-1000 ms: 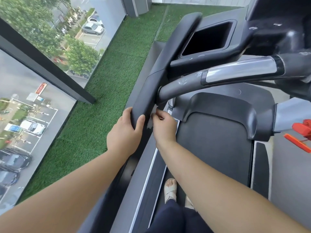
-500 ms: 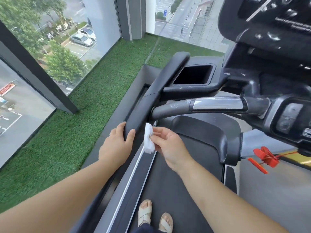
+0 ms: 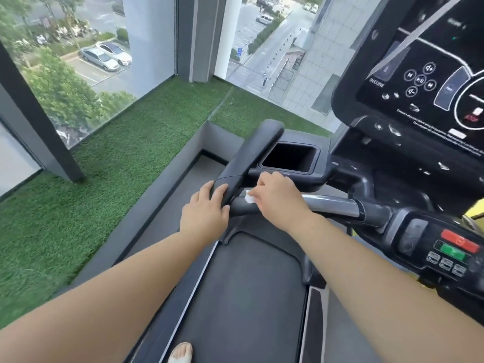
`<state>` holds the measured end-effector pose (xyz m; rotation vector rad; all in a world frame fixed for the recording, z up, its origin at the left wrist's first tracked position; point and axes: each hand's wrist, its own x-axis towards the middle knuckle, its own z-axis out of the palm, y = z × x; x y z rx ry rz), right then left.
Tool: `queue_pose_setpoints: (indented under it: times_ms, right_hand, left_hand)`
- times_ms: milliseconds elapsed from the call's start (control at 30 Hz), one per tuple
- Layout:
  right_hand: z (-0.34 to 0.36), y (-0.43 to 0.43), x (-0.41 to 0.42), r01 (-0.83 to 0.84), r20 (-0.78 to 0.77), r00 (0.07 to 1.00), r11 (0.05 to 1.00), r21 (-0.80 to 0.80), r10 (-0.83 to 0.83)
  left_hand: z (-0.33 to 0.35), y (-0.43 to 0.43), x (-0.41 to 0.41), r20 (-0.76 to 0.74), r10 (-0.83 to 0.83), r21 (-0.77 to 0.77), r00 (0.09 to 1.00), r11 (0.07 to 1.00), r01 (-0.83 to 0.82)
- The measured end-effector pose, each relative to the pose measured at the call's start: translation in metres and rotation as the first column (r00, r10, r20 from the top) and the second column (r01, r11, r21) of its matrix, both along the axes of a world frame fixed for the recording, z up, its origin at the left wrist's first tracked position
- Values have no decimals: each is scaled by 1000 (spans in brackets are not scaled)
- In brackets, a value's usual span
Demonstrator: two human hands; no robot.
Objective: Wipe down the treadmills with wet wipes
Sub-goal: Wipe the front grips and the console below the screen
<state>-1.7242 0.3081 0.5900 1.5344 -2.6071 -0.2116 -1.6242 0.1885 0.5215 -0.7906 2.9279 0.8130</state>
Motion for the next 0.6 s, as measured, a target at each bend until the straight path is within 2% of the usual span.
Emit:
queue_pose_setpoints:
  times_ms: [67,133,267,333,433,500,600]
  right_hand:
    - [6,-2,-5,35,81,996,993,117,-44]
    - [10,-5,-11,52,128,989,981,187,-77]
    - [25,3,-36,199,201,945,942,269,-257]
    - [36,5,-41,236,238,926,942,238,-292]
    - [30,-8,-26,86,225,969,993,86,-103]
    - [18,-15,-12,-19,199,980,993,117,-4]
    - [13,-4,-12,-54,185,983,979,195,17]
  left_hand:
    - [-5,2,2,-29,2,-91,1000,996,-5]
    - [-6,4,1,-42,3,-118,999,993,-8]
    - [-5,5,2,-26,-30,-113,999,993,26]
    - [-5,4,2,-21,-30,-116,999,993,27]
    - [-4,4,2,-25,-22,-123,999,992,18]
    - [-3,5,2,-33,-15,-120,999,993,11]
    - [-4,5,2,-50,-4,-108,999,994,-1]
